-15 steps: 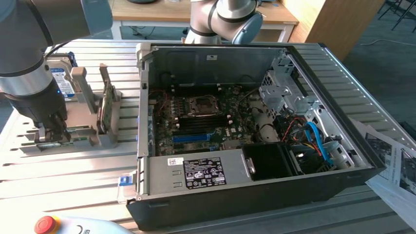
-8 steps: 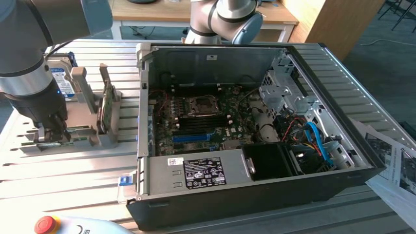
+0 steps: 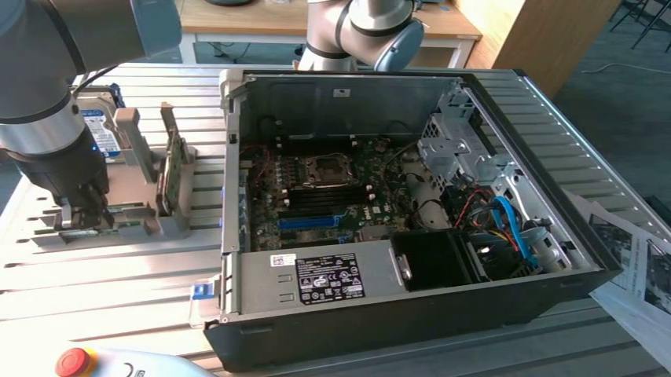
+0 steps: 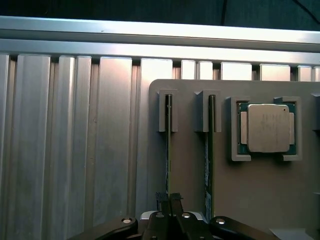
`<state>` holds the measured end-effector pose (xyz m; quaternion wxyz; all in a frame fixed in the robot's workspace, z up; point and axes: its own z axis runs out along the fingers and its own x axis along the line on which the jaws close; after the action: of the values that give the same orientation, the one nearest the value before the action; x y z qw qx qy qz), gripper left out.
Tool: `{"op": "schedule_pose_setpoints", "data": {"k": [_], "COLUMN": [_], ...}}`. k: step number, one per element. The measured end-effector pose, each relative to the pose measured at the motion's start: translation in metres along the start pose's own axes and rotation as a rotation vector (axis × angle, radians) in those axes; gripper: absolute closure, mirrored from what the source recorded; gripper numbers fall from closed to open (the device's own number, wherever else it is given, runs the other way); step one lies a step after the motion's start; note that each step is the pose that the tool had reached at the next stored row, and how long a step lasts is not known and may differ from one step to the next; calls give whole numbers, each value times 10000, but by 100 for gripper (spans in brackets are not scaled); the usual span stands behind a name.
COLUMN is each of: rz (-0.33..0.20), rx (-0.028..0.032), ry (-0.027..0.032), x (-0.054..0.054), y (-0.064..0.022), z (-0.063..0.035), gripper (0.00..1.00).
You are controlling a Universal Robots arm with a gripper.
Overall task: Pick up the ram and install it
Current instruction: 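Pick up the ram and move it above insertion slot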
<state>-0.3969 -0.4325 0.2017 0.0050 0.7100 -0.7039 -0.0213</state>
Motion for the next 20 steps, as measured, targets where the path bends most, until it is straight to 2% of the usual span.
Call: {"op": "schedule_pose_setpoints", "data": {"k": [10,20], "rz": [1,1], "rx": [-12,-26], "ry": [10,16], "x": [-2,-6], "y": [3,9], "z": [-86,-244], "gripper": [88,88]}}
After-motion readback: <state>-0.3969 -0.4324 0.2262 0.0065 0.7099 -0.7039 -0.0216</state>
